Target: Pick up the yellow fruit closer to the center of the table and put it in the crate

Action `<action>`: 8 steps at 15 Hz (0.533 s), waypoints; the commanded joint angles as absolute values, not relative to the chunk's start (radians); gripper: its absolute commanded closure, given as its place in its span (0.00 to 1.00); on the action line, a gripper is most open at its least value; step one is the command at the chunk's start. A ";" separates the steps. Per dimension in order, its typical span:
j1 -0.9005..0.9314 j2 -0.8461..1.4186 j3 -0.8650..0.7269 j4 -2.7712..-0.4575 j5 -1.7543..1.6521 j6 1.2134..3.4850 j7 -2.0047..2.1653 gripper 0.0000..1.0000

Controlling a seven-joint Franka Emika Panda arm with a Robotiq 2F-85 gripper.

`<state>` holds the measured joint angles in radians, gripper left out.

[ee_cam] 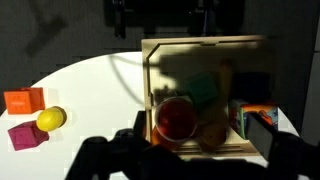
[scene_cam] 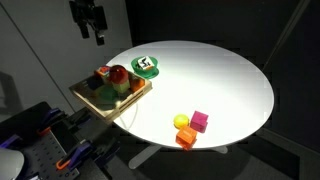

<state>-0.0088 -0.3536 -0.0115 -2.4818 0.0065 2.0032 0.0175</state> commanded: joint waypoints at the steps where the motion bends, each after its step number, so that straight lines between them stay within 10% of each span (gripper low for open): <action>1: -0.026 -0.423 -0.013 -2.481 -0.012 1.964 0.032 0.00; 8: -0.037 -0.497 -0.007 -2.490 -0.035 1.988 0.039 0.00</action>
